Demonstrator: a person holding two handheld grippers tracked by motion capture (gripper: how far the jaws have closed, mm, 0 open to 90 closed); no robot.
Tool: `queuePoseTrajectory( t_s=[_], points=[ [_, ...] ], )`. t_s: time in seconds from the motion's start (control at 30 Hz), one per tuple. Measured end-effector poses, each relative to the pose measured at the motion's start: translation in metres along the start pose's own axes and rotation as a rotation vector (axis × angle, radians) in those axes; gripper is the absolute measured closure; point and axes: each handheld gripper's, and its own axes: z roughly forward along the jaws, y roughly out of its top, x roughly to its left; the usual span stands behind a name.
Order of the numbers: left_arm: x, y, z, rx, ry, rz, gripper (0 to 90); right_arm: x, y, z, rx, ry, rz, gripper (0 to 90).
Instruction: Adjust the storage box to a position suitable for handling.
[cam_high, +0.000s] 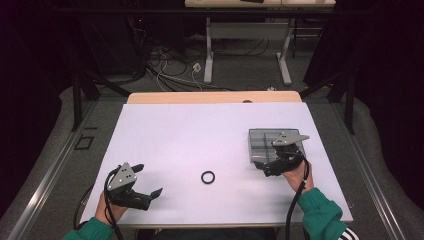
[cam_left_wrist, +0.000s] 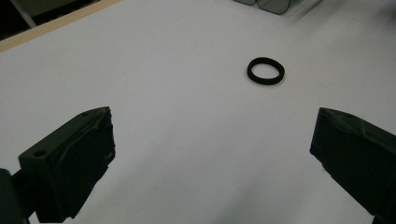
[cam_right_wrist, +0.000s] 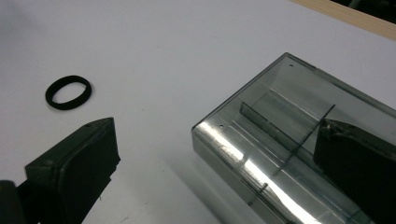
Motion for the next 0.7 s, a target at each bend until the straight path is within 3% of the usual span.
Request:
queuePoseTrajectory(
  t_s=[0.17, 0.47, 0.7],
  points=[
    [0.0, 0.0, 0.0, 0.0, -0.002, -0.003, 0.0, -0.012, 0.001, 0.002, -0.004, -0.018, 0.032, 0.0],
    [0.0, 0.0, 0.0, 0.01, -0.002, -0.003, 0.0, -0.03, 0.004, 0.003, 0.005, -0.068, 0.029, 0.0],
    [0.0, 0.0, 0.0, 0.01, -0.002, 0.0, 0.0, -0.042, 0.004, 0.003, 0.009, -0.097, 0.054, 0.0]
  ],
)
